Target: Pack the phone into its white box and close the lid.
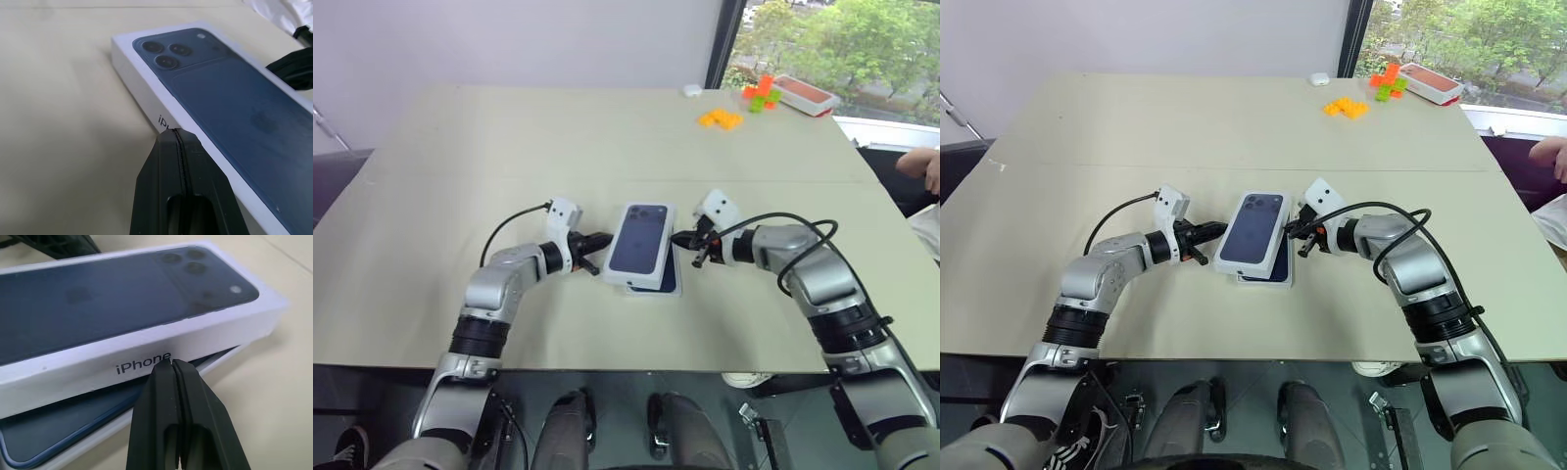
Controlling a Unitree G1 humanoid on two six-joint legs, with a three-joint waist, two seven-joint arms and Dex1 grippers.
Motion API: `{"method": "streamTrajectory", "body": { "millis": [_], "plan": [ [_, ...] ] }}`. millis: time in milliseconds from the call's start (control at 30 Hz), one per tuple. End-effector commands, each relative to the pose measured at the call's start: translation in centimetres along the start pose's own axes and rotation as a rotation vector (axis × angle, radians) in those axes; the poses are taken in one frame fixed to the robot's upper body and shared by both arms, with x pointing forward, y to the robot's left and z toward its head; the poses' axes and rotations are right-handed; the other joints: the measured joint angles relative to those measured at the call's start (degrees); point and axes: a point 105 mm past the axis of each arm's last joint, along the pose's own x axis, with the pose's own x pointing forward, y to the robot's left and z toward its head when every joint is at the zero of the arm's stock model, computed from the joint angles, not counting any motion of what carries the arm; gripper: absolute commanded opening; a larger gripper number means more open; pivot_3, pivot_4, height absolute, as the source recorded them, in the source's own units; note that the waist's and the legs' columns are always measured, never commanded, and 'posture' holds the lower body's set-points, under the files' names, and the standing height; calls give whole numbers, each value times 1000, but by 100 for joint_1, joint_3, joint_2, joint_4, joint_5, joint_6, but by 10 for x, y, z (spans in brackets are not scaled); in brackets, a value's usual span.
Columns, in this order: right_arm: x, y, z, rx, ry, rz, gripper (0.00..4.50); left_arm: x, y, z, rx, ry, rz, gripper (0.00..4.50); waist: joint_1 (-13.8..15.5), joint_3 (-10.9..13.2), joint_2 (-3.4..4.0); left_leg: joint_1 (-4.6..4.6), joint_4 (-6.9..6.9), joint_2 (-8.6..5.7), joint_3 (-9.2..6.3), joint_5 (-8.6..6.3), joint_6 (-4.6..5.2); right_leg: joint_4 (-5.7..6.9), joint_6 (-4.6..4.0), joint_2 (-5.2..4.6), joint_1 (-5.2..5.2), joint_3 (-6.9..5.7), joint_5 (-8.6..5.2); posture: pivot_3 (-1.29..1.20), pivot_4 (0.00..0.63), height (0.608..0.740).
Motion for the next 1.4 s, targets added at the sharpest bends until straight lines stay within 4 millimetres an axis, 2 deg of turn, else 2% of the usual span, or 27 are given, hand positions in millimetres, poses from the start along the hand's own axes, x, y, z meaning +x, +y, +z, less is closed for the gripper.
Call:
{"method": "streamTrajectory", "body": {
  "millis": [33, 333, 467, 633, 833, 1067, 1400],
  "plan": [
    [-2, 3, 16, -33, -48, 6, 54, 6, -15, 11, 30, -26, -55, 0, 0, 0, 0, 0, 7, 0, -1, 0, 0, 8, 0, -1, 0, 0, 0, 0, 150, 740],
    [-11, -9, 5, -55, 5, -22, 54, 8, -24, 16, 31, -34, -86, 0, -1, 0, 0, -1, 49, 8, -8, -2, -1, 36, -24, -12, 4, 0, -9, 0, 150, 740],
    [-12, -9, 0, -65, 33, -18, 54, 13, -30, 11, 31, -10, -102, 0, 0, 0, 0, -2, 47, 8, -9, -2, -1, 36, -24, -10, 2, 0, -9, 0, 150, 740],
    [-14, -9, -6, -76, 60, -19, 54, 9, -27, 2, 39, 21, -94, 0, 3, 0, 0, -2, 46, 7, -9, -2, -1, 36, -23, -7, 2, 0, -10, 0, 150, 740],
    [-18, -5, -5, -67, 62, 14, 54, 8, -25, 3, 37, 19, -87, 0, 2, 0, 0, -2, 48, 7, -9, -2, 0, 35, -24, -12, 2, 0, -10, 0, 150, 740],
    [-21, 7, -5, -47, 72, 91, 54, 6, -32, 7, 32, 3, -117, 0, 4, 0, 0, -4, 46, 8, -11, -2, 0, 35, -23, -12, 1, 0, -11, 0, 150, 740],
    [-22, 21, -14, -67, 120, 156, 54, 0, -34, -6, 27, 51, -113, 0, 1, 0, 0, -4, 47, 9, -12, -3, -1, 34, -25, -22, 0, 0, -11, 0, 150, 740]
  ]
}}
